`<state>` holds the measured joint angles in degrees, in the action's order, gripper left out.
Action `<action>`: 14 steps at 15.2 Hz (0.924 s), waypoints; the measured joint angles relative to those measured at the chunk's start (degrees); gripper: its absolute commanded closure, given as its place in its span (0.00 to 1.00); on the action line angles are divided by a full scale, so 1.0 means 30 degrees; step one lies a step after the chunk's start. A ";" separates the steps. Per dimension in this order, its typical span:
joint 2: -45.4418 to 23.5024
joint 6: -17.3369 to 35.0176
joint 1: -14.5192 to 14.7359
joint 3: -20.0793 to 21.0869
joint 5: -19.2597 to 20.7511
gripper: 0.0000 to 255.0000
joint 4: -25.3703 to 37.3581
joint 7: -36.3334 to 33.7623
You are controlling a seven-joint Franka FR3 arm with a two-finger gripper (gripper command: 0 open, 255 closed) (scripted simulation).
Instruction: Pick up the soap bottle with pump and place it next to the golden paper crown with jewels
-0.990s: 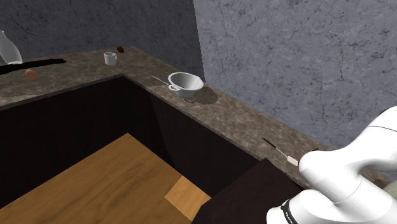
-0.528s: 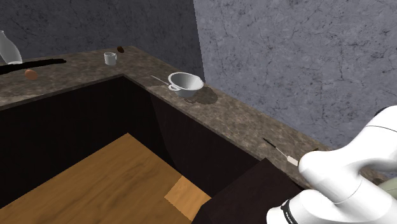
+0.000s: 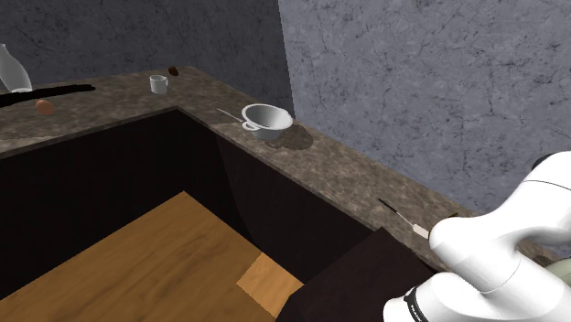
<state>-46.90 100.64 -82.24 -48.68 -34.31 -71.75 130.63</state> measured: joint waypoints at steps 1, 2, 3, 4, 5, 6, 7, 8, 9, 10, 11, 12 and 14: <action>-0.0026 0.0235 0.0047 0.0018 -0.0043 1.00 -0.0254 0.0094; -0.0180 0.0396 0.0016 0.0093 -0.0125 1.00 -0.0270 0.0099; -0.0250 0.0586 0.0044 0.0133 -0.0178 1.00 -0.0421 0.0146; -0.0318 0.0754 0.0054 0.0170 -0.0229 1.00 -0.0541 0.0190; -0.0476 0.0896 0.0008 0.0247 -0.0312 1.00 -0.0531 0.0198; -0.0539 0.1106 0.0026 0.0284 -0.0369 1.00 -0.0717 0.0278; -0.0617 0.1292 0.0046 0.0329 -0.0428 1.00 -0.0852 0.0321; -0.0696 0.1484 0.0067 0.0376 -0.0490 1.00 -0.0993 0.0365; -0.0769 0.1687 0.0099 0.0421 -0.0551 1.00 -0.1150 0.0413; -0.0919 0.1832 0.0054 0.0498 -0.0630 1.00 -0.1150 0.0435; -0.1045 0.1972 0.0016 0.0563 -0.0700 1.00 -0.1176 0.0469; -0.1087 0.2196 0.0065 0.0597 -0.0759 1.00 -0.1399 0.0541; -0.1287 0.2574 0.0083 0.0716 -0.0903 1.00 -0.1616 0.0622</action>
<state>-50.76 108.36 -81.99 -46.53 -37.02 -76.60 132.49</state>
